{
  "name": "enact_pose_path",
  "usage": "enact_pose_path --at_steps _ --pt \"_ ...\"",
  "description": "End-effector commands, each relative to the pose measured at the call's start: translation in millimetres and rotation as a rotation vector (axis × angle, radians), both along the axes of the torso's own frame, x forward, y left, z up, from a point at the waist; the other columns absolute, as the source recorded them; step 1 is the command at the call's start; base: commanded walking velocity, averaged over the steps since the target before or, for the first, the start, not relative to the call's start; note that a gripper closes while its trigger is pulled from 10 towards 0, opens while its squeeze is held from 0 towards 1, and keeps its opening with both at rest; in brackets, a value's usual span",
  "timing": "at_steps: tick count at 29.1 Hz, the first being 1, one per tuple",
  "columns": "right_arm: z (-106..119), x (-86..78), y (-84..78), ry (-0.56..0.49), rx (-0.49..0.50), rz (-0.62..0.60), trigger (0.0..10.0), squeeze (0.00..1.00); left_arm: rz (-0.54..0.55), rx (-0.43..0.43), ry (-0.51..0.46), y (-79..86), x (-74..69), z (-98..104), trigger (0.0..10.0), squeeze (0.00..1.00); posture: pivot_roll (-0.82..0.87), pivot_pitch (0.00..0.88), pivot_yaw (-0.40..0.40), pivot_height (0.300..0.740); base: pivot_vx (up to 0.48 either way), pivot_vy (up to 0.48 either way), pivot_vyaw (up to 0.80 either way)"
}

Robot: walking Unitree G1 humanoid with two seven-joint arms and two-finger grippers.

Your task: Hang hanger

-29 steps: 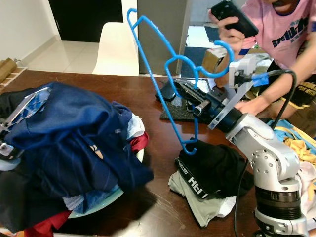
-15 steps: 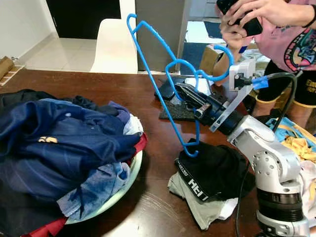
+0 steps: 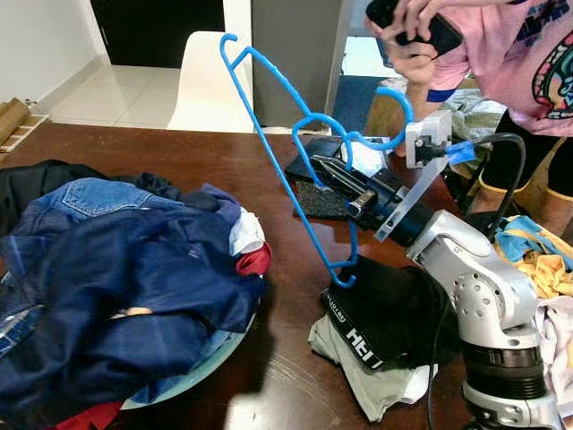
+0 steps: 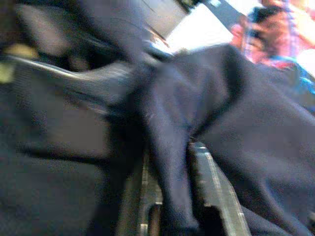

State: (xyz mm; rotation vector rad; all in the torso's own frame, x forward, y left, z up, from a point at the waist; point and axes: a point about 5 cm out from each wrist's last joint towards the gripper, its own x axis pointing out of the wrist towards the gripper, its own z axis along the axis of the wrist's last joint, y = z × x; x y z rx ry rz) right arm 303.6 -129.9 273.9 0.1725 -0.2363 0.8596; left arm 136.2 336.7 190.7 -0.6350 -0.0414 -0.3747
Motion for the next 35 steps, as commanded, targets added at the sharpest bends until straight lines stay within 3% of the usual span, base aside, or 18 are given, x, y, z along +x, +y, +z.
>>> enact_pose_path --at_steps 1,3,5,6,7,12,13,15,16,18,19,22,25,27,29,31,33,35 --pt "0 -1.6 -1.8 -0.011 0.002 0.001 10.0 0.0 0.155 0.005 0.021 20.5 -5.8 -6 10.0 1.0 0.16 0.123 -0.008 0.74 0.0 0.0 0.0" --pt "0 -1.5 -2.0 -0.011 0.001 0.001 10.0 0.0 0.225 0.009 0.015 30.2 -5.7 -5 10.0 1.0 0.16 0.123 -0.008 0.74 0.0 0.0 0.0" --pt "1 -0.8 -2.6 -0.012 0.0 0.001 10.0 0.0 0.397 0.051 -0.002 55.9 -6.4 4 10.0 1.0 0.16 0.122 -0.015 0.74 0.0 0.0 0.0" --pt "1 -0.8 -2.6 -0.012 0.0 0.001 10.0 0.0 0.397 0.051 -0.002 55.9 -6.4 4 10.0 1.0 0.16 0.122 -0.015 0.74 0.0 0.0 0.0" --pt "1 -0.6 -2.8 -0.012 -0.002 0.002 10.0 0.0 0.47 0.079 -0.026 69.1 -7.3 12 10.0 1.0 0.16 0.123 -0.017 0.74 0.0 0.0 0.0" --pt "1 -0.4 -3.2 -0.013 -0.004 0.005 10.0 0.0 0.57 0.131 -0.086 86.1 -6.7 34 10.0 1.0 0.16 0.125 -0.02 0.74 0.0 0.0 0.0" --pt "1 -0.3 -3.1 -0.012 -0.005 0.006 10.0 0.0 0.58 0.141 -0.152 89.6 -4.1 51 10.0 1.0 0.16 0.124 -0.025 0.74 0.0 0.0 0.0" --pt "1 -0.3 -3.1 -0.011 -0.007 0.01 10.0 0.0 0.462 0.154 -0.347 77.8 3.9 99 10.0 1.0 0.16 0.123 -0.031 0.74 0.0 0.0 0.0" --pt "1 -0.3 -3.1 -0.011 -0.007 0.01 10.0 0.0 0.462 0.154 -0.347 77.8 3.9 99 10.0 1.0 0.16 0.123 -0.031 0.74 0.0 0.0 0.0" --pt "1 0.2 -3.1 -0.011 -0.006 0.011 10.0 0.0 0.314 0.179 -0.5 53.8 13.2 138 10.0 1.0 0.16 0.121 -0.033 0.74 0.0 0.0 0.0" --pt "1 0.2 -3.1 -0.011 -0.006 0.011 10.0 0.0 0.314 0.179 -0.5 53.8 13.2 138 10.0 1.0 0.16 0.121 -0.033 0.74 0.0 0.0 0.0" --pt "2 1.7 -2.6 -0.013 -0.005 0.009 10.0 0.0 0.15 0.247 -0.587 9.5 39.0 164 10.0 1.0 0.15 0.116 -0.039 0.74 0.0 0.0 0.0" --pt "2 2.0 -2.4 -0.014 -0.005 0.008 10.0 0.0 0.125 0.271 -0.581 -0.2 46.6 162 10.0 1.0 0.15 0.116 -0.039 0.74 0.0 0.0 0.0" --pt "3 2.5 -2.0 -0.015 -0.007 0.004 10.0 0.0 0.019 0.355 -0.471 -39.6 77.7 136 10.0 0.0 0.13 0.113 -0.032 0.74 0.0 0.0 0.0" --pt "3 2.5 -2.0 -0.015 -0.007 0.004 10.0 0.0 0.019 0.355 -0.471 -39.6 77.7 136 10.0 0.0 0.13 0.113 -0.032 0.74 0.0 0.0 0.0" --pt "4 2.4 -5.1 -0.016 -0.015 -0.011 10.0 0.0 -0.132 0.522 -0.301 -90.8 102.0 95 10.0 0.0 0.12 0.113 -0.03 0.74 0.0 0.0 0.0" --pt "4 2.4 -5.1 -0.016 -0.015 -0.011 10.0 0.0 -0.132 0.522 -0.301 -90.8 102.0 95 10.0 0.0 0.12 0.113 -0.03 0.74 0.0 0.0 0.0" --pt "4 2.2 -9.4 -0.016 -0.022 -0.024 10.0 0.0 -0.166 0.621 -0.131 -110.6 111.5 67 10.0 0.0 0.12 0.114 -0.026 0.74 0.0 0.0 0.0"
